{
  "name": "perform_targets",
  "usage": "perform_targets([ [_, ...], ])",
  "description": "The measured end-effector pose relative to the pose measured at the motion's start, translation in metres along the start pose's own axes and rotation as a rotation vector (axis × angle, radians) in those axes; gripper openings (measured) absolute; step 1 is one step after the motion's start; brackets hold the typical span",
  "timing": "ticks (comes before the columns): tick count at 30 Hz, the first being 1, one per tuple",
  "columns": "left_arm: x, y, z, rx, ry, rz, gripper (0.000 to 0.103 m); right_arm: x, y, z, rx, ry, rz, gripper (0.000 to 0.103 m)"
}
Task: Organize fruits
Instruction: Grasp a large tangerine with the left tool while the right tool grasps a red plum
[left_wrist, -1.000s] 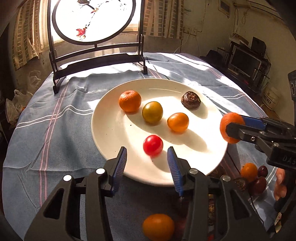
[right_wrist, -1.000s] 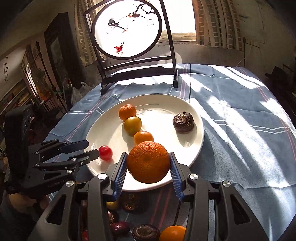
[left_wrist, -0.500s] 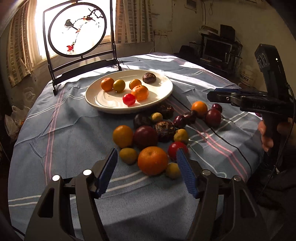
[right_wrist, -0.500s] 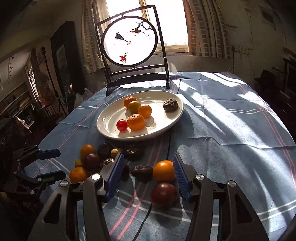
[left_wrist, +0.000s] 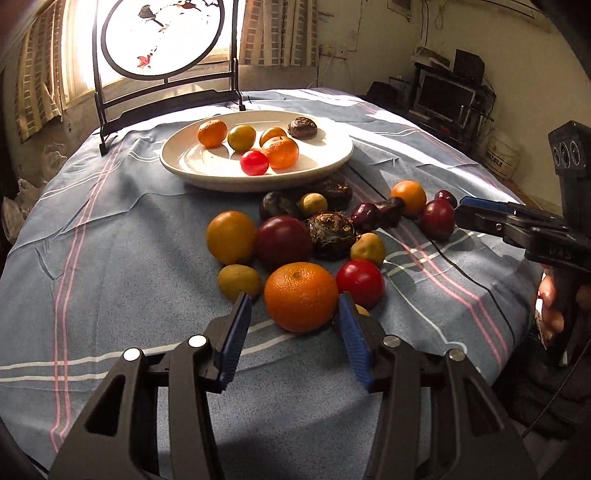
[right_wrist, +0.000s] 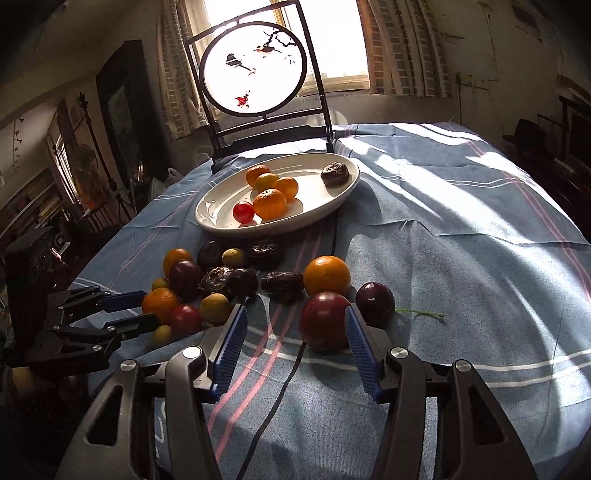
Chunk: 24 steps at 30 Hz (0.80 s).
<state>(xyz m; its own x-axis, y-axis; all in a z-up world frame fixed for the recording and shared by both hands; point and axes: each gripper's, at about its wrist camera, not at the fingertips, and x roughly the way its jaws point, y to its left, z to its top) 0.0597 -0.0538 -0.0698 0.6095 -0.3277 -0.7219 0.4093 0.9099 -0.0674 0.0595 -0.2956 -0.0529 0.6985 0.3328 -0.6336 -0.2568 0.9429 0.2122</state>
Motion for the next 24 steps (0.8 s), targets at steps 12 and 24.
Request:
perform_targets([
  [12,-0.002,-0.008,-0.004,-0.05,-0.036,-0.035,0.042,-0.002,-0.001,-0.001,-0.003,-0.012,0.002,0.055],
  [24,-0.004,0.007,-0.012,-0.077,-0.014,0.041,0.064,-0.005,0.004,-0.006,-0.042,0.008,-0.01,0.055],
])
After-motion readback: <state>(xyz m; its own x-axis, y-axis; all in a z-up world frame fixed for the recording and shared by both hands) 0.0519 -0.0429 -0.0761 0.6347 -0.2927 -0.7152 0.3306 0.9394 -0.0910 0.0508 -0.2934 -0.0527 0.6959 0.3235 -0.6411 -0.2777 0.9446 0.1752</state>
